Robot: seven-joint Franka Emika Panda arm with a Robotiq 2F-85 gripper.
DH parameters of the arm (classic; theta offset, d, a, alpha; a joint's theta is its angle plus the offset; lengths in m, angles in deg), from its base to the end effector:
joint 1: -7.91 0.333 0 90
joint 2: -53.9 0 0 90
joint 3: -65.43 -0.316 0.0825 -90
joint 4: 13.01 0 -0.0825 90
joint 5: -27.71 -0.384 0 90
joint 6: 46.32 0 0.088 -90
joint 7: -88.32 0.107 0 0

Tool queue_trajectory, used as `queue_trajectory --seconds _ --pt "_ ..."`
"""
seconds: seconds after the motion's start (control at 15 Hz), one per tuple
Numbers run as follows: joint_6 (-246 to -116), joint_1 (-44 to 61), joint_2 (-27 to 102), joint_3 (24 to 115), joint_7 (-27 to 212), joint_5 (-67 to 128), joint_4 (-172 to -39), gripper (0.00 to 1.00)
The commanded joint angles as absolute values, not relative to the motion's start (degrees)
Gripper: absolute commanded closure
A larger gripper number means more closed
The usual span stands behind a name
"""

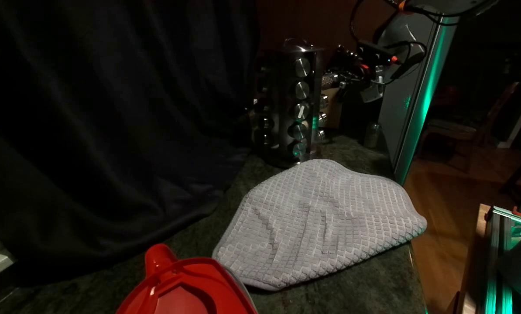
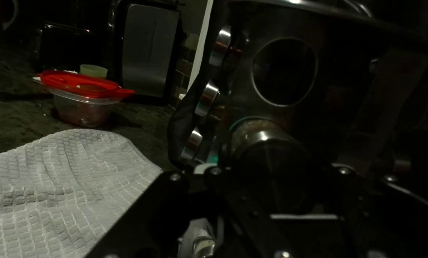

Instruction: Put one jar on the silver stand.

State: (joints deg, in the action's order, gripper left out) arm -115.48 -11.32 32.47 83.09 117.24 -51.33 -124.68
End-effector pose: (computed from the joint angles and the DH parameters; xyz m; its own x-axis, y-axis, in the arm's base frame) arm 0.5178 -0.2117 0.3408 0.2640 -0.0573 -0.9628 -0.9370 0.2215 -0.2701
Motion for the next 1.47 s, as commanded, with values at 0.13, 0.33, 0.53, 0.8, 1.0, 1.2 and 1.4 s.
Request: queue_trajectory --seconds 0.13,0.33,0.53,0.8,1.0,1.2,1.4 --pt "-120.36 -9.30 34.86 82.77 114.89 -53.55 -128.26 0.76" --pt "-121.64 -8.56 35.19 82.55 114.98 -53.56 -128.48 0.76" --pt "-122.62 -8.16 35.39 82.23 115.16 -53.44 -128.44 0.76" --pt "-123.05 -8.00 35.48 82.10 115.22 -53.32 -128.31 0.76" --pt "-123.06 -8.15 35.58 82.27 115.20 -53.04 -128.08 0.76" --pt "-123.08 -8.20 35.61 82.36 115.32 -52.82 -127.87 0.76" --pt "-123.02 -8.26 35.64 82.47 115.42 -52.49 -127.60 0.76"
